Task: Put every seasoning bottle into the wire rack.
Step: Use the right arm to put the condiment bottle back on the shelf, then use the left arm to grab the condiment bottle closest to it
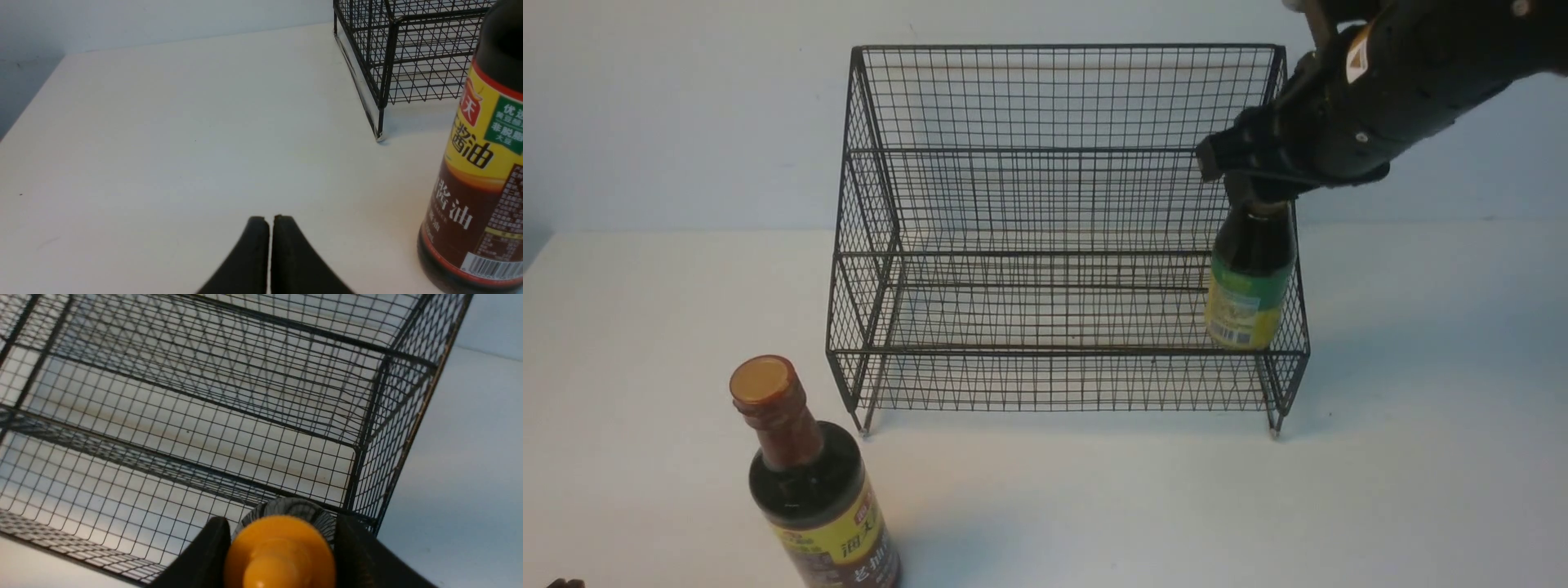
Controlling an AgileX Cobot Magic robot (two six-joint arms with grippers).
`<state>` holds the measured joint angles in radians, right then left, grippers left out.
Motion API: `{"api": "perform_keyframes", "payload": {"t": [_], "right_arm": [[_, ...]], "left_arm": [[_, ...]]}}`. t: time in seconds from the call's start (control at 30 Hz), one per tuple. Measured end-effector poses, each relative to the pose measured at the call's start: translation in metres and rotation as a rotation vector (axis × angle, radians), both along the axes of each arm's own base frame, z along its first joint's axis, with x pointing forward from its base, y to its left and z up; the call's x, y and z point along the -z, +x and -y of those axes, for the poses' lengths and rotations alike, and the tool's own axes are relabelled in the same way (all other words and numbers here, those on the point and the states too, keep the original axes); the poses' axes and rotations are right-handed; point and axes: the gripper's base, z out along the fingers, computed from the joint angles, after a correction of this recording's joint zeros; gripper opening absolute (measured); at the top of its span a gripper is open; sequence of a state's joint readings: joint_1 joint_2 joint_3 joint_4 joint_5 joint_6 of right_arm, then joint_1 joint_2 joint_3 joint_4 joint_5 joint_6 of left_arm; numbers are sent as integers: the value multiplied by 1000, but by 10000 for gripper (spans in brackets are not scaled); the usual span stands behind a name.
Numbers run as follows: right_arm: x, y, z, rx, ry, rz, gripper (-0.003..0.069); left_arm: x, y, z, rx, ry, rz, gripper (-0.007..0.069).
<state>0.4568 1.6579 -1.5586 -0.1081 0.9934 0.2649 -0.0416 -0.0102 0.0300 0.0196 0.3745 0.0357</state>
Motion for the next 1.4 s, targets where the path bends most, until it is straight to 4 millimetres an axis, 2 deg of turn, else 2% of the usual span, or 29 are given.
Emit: {"api": "perform_keyframes", "payload": {"t": [0.2,0.33,0.8,0.9,0.97,1.07,1.17,1.27,1.4], "right_arm": [[21,12,-4,55,24,-60,301],[45,22,-10,89,38,-128,301],[46,23,-11,94,32,-146,304],[47,23,-11,92,26,-156,347],[47,21,-9,88,12,-171,409],[39,15,-7,84,9,-171,491],[21,4,-1,77,12,-154,540],[5,-7,4,61,14,-140,550],[-31,-41,19,13,6,-120,552]], "left_arm": [[0,0,0,0,0,0,-5],[0,0,0,0,0,0,-5],[0,0,0,0,0,0,-5],[0,0,0,0,0,0,-5],[0,0,0,0,0,0,-5],[0,0,0,0,0,0,-5],[0,0,0,0,0,0,-5],[0,0,0,0,0,0,-5],[0,0,0,0,0,0,-5]]}}
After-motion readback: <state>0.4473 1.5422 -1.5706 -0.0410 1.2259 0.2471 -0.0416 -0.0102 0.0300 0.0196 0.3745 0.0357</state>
